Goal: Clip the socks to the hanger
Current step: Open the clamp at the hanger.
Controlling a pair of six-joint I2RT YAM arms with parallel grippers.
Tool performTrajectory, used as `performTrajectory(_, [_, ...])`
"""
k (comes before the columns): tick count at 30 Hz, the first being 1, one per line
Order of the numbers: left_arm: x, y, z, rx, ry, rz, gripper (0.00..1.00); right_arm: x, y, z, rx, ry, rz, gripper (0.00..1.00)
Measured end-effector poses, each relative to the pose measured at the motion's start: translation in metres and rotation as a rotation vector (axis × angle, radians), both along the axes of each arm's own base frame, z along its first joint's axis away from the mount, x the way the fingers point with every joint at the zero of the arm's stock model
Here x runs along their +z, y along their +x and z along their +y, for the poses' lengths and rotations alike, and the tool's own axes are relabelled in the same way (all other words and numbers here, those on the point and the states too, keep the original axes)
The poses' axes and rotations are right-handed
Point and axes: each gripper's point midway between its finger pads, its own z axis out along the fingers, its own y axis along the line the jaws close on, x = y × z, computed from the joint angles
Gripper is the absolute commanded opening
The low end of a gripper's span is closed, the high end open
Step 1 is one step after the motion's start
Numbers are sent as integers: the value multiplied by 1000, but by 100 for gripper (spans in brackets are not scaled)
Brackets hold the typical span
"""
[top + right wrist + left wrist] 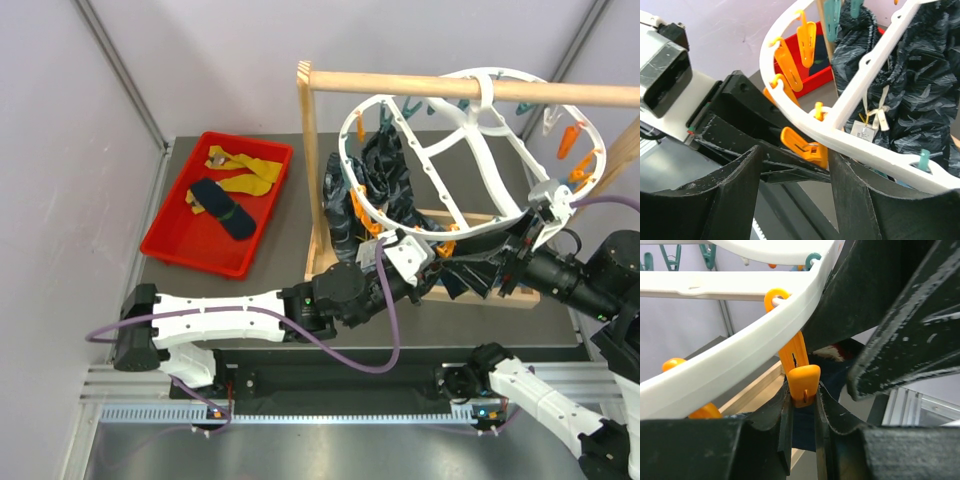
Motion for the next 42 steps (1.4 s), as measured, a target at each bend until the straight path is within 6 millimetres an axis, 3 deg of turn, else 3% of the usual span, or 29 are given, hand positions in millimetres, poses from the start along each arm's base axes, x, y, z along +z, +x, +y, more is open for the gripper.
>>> performTrajectory(21, [15, -3, 0, -18, -12, 91, 2, 1, 16, -3, -66, -2, 6, 56])
performTrajectory(42, [10, 6, -9, 33, 11, 166, 1, 1, 28, 1, -94, 12, 30, 44])
